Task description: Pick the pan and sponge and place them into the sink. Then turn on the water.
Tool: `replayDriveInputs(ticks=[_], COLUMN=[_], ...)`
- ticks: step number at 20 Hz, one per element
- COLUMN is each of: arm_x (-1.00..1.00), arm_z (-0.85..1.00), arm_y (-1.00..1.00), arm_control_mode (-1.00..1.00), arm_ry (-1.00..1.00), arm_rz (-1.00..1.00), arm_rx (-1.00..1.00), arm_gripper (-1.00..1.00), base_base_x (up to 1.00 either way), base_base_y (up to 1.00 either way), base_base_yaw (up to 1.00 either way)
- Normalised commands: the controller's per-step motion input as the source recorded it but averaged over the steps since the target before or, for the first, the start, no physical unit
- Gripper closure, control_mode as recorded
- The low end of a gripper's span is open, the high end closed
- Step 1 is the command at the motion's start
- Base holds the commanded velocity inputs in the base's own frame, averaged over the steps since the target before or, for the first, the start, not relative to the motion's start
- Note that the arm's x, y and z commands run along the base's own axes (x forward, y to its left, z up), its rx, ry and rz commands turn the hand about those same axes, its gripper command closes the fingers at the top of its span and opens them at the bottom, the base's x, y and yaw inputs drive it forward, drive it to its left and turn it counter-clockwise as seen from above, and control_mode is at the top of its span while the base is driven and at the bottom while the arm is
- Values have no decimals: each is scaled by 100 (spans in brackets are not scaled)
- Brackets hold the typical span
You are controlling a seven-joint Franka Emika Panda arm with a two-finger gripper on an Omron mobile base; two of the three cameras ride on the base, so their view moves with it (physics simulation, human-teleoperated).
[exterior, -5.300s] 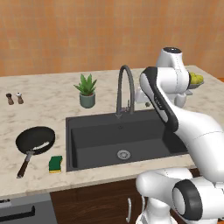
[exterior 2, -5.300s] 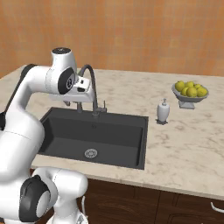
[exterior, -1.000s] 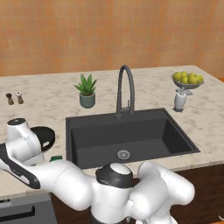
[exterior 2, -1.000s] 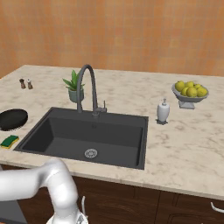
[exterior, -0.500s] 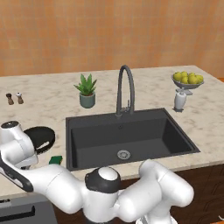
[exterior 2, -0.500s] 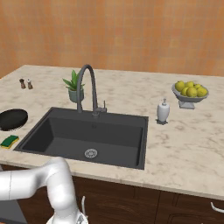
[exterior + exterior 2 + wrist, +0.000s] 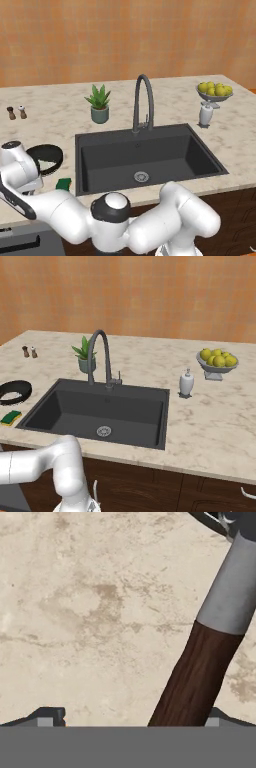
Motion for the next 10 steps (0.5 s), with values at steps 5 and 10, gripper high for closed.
replayDriveInputs(ticks=[5,10], arm_x=[5,0], arm_z=[-19,-1], arm_y=[0,0], arm_control_mode=[-100,-100], arm_ry=[0,0], arm_rz=[0,0], arm_rx=[0,0], arm_gripper=[100,100], base_base_x=[0,0], base_base_y=[0,0], base_base_yaw=[0,0])
